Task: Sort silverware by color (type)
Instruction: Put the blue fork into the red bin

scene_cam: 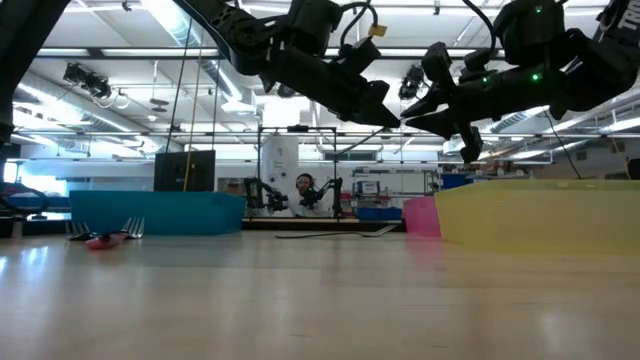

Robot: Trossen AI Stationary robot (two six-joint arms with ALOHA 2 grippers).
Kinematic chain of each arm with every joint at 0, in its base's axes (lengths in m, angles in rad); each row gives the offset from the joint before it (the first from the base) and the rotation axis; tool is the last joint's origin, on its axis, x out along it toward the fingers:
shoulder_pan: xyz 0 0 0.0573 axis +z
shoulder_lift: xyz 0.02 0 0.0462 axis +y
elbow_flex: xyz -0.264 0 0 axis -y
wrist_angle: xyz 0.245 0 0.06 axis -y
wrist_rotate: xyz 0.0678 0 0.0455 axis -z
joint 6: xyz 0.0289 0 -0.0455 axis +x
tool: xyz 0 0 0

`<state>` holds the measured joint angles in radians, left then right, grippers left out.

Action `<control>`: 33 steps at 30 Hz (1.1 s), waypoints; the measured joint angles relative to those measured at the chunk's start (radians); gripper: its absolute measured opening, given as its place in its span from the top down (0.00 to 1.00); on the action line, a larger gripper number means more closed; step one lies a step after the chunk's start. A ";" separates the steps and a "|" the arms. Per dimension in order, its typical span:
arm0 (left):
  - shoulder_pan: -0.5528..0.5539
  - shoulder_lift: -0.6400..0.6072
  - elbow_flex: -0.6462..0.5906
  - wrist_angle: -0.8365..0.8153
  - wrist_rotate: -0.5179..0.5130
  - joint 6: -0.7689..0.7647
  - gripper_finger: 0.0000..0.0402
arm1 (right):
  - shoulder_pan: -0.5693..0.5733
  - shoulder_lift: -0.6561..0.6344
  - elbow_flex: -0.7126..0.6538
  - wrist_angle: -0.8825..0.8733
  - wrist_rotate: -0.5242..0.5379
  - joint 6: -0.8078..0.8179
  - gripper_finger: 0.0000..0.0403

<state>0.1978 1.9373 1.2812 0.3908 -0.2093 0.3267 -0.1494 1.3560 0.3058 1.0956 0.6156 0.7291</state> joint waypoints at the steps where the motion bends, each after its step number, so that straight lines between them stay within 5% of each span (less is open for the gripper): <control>1: -0.001 0.000 0.000 0.000 0.001 0.000 0.98 | -0.002 0.000 0.000 0.009 -0.012 -0.005 0.80; 8: 0.000 -0.001 0.000 -0.001 -0.001 0.000 0.98 | -0.013 0.000 0.000 0.019 -0.019 -0.051 0.81; 14: 0.000 -0.001 0.000 -0.020 0.002 0.013 0.98 | -0.013 -0.001 0.002 0.026 -0.081 -0.116 0.96; 18: 0.000 -0.001 0.000 -0.043 0.003 0.055 0.96 | -0.013 -0.001 0.002 0.019 -0.100 -0.157 0.96; 27: 0.003 -0.001 0.000 -0.097 -0.019 0.113 0.85 | -0.053 -0.029 0.000 -0.008 -0.091 -0.275 0.98; 33: 0.012 -0.001 0.000 -0.134 -0.129 0.122 0.77 | -0.078 -0.151 0.000 -0.147 -0.067 -0.354 0.98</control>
<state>0.2094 1.9362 1.2816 0.2568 -0.3381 0.4484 -0.2272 1.2053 0.3058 0.9490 0.5487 0.3748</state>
